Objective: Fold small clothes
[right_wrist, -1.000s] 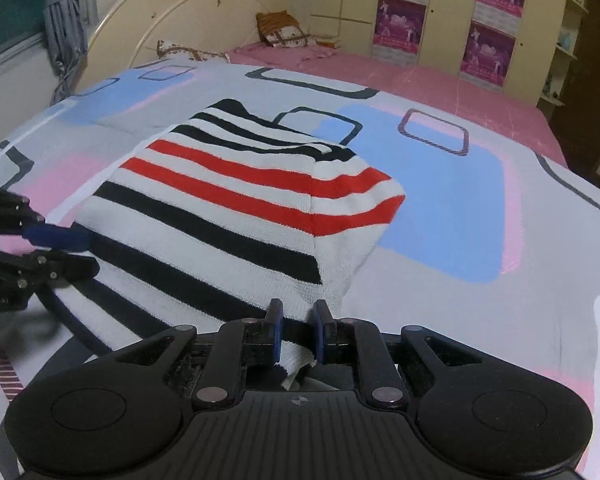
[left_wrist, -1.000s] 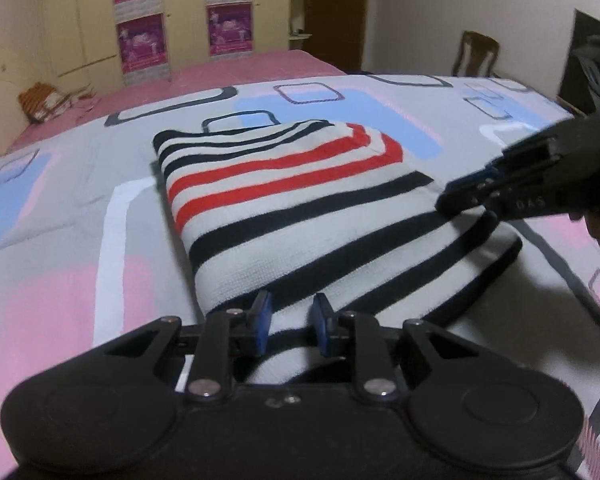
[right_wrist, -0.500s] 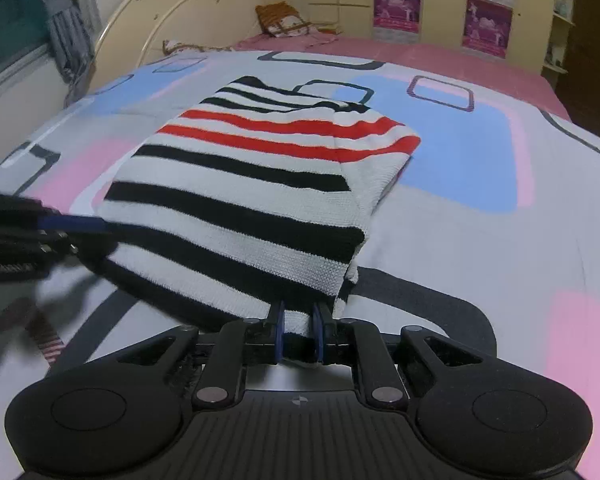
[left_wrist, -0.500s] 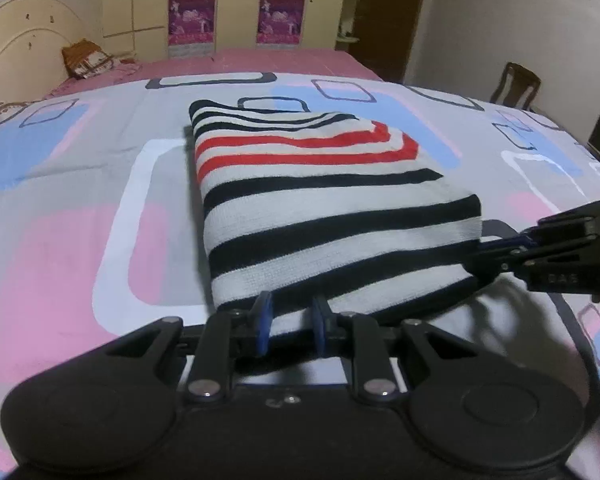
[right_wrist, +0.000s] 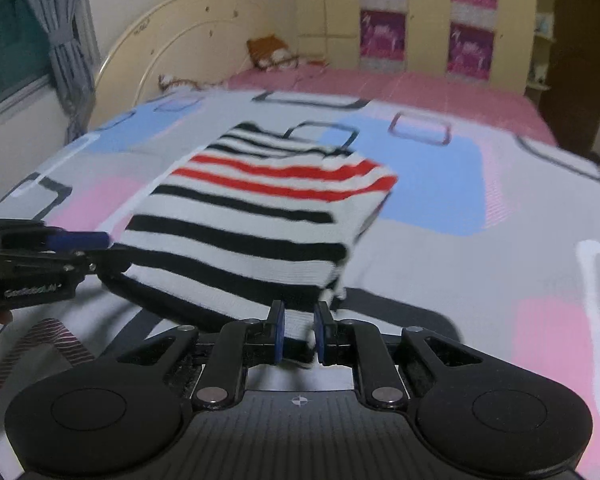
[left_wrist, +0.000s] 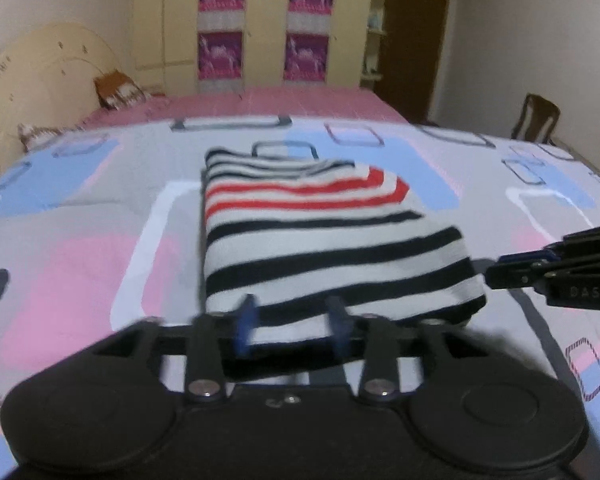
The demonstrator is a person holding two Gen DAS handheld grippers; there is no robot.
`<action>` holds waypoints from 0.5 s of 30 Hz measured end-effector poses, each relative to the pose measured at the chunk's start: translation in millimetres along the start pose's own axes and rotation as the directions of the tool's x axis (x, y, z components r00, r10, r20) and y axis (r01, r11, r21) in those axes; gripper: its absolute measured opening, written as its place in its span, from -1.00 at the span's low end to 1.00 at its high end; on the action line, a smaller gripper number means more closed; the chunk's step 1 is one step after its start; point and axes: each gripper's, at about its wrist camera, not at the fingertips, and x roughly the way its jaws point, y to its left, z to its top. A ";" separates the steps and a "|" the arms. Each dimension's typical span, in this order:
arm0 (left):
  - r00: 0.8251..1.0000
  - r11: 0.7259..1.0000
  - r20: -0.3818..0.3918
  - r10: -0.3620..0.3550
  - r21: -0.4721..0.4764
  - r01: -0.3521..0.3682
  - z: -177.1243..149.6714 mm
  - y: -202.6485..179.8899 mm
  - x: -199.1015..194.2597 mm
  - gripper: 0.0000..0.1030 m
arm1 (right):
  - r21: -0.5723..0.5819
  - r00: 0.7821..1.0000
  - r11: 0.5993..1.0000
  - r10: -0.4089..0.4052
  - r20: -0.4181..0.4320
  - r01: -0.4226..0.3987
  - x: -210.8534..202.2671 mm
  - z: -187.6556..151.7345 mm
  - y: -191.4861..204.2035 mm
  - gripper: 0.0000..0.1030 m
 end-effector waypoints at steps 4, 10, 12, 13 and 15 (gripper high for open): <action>0.996 0.998 0.061 0.068 -0.011 -0.068 -5.2 -15.3 -25.0 1.00 | -0.003 0.994 0.996 -0.091 0.064 0.091 -23.8 -12.9 1.9 1.00; 0.996 0.997 0.046 0.070 -0.025 -0.069 -10.8 -34.5 -59.2 1.00 | -0.009 0.992 0.993 -0.116 0.055 0.116 -53.5 -30.2 12.5 1.00; 0.996 0.997 0.050 0.074 -0.008 -0.074 -12.6 -43.8 -73.0 1.00 | -0.001 0.989 0.992 -0.129 0.072 0.130 -69.6 -35.3 18.7 1.00; 0.996 0.997 0.051 0.077 -0.006 -0.077 -13.1 -47.9 -79.7 1.00 | 0.003 0.987 0.991 -0.135 0.082 0.135 -78.3 -36.9 21.9 1.00; 0.995 0.997 0.061 0.078 -0.021 -0.077 -14.1 -54.2 -94.8 1.00 | 0.025 0.983 0.988 -0.156 0.101 0.154 -97.9 -40.9 25.9 1.00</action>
